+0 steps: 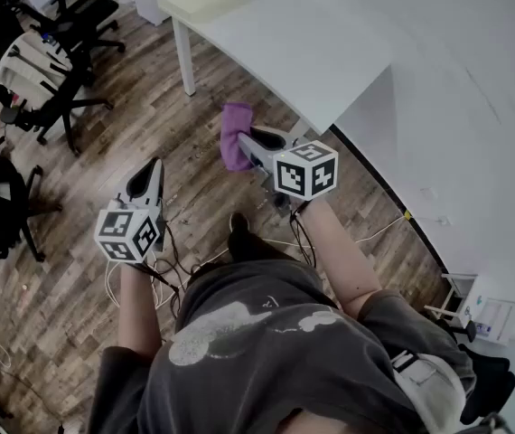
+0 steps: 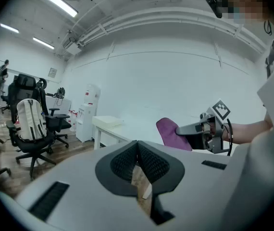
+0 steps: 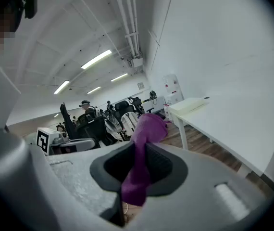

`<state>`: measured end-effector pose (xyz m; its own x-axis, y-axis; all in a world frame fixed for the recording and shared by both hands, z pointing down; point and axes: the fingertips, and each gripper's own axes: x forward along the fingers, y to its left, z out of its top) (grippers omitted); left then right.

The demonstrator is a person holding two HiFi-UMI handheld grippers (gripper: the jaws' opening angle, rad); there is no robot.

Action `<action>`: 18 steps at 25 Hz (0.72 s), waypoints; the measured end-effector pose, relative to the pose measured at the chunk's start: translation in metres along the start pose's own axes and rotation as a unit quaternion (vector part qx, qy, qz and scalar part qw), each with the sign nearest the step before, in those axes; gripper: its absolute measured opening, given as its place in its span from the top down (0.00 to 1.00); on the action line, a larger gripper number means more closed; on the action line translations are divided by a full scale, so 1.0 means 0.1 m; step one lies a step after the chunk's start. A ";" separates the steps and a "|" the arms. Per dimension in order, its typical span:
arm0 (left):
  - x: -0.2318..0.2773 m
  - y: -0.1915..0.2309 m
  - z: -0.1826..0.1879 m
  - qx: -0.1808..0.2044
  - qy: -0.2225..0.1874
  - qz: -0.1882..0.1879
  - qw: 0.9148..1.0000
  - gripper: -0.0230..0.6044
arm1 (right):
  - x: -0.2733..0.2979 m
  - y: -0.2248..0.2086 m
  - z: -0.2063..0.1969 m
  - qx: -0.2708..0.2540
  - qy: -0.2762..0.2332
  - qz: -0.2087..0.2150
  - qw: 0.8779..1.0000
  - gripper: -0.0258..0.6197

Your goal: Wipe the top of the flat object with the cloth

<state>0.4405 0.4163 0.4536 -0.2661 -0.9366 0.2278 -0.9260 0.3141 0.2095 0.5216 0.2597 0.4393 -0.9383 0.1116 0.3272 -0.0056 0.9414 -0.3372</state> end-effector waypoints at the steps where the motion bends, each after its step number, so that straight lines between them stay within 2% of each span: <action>1: -0.02 -0.01 -0.02 -0.001 0.002 0.000 1.000 0.97 | -0.01 0.02 -0.03 0.000 0.003 0.001 1.000 0.86; 13: -0.29 -0.06 -0.17 -0.010 0.012 0.004 1.000 0.97 | -0.08 0.17 -0.26 0.006 0.016 -0.001 1.000 0.86; 18: -0.38 -0.06 -0.24 -0.009 0.015 0.000 1.000 0.97 | -0.08 0.16 -0.36 0.033 0.013 -0.005 0.999 0.86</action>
<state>0.4629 0.4539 0.4659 -0.2578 -0.9316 0.2563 -0.9207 0.3173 0.2271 0.5416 0.2855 0.4625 -0.9285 0.1108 0.3544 -0.0396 0.9196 -0.3910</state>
